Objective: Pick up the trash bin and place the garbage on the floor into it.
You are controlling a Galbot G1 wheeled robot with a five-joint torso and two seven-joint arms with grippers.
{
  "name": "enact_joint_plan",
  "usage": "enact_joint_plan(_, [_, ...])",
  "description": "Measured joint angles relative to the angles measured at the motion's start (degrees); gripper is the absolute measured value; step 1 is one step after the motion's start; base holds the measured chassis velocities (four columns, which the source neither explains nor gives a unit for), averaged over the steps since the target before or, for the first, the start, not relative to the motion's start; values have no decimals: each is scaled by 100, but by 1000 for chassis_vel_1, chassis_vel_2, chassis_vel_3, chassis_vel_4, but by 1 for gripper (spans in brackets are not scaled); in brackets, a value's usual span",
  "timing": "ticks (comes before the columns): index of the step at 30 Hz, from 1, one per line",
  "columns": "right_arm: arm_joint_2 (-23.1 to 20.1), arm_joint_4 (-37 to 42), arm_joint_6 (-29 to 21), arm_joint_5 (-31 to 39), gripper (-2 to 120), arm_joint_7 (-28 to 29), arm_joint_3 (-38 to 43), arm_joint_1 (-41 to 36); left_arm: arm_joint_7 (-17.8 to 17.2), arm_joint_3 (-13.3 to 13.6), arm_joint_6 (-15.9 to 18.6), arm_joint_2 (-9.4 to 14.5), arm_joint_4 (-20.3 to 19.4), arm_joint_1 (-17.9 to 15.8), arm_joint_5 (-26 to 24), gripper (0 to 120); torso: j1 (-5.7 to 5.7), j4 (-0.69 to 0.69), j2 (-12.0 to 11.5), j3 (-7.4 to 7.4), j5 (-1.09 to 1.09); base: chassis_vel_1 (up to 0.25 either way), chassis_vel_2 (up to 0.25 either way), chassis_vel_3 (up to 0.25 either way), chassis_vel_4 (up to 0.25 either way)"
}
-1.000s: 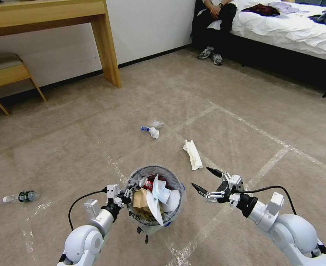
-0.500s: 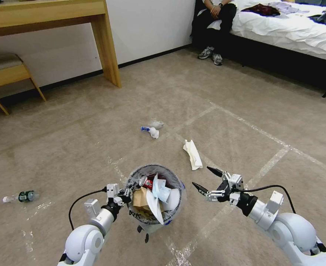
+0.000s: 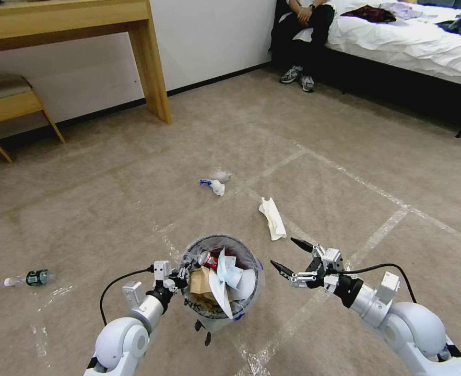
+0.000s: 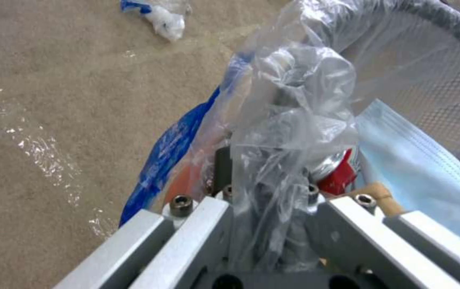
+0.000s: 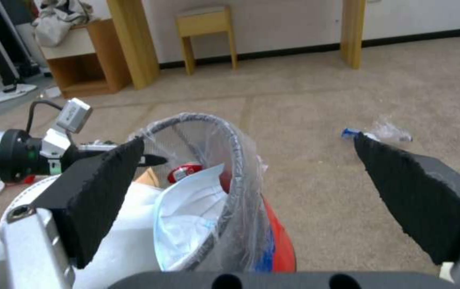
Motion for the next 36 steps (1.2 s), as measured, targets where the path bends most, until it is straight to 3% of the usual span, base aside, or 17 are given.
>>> enact_joint_plan(18, [-40,-70,15,43,100,-84,-39,42,-32,-42,-5,15,-13,-14,2,1,87,0,391,302,0,0,0,0,0])
enact_joint_plan(36, [-40,-84,46,50,100,-120,-17,37,-66,-38,-100,-9,-9,-36,-22,1,93,-1,409,316,0,0,0,0,0])
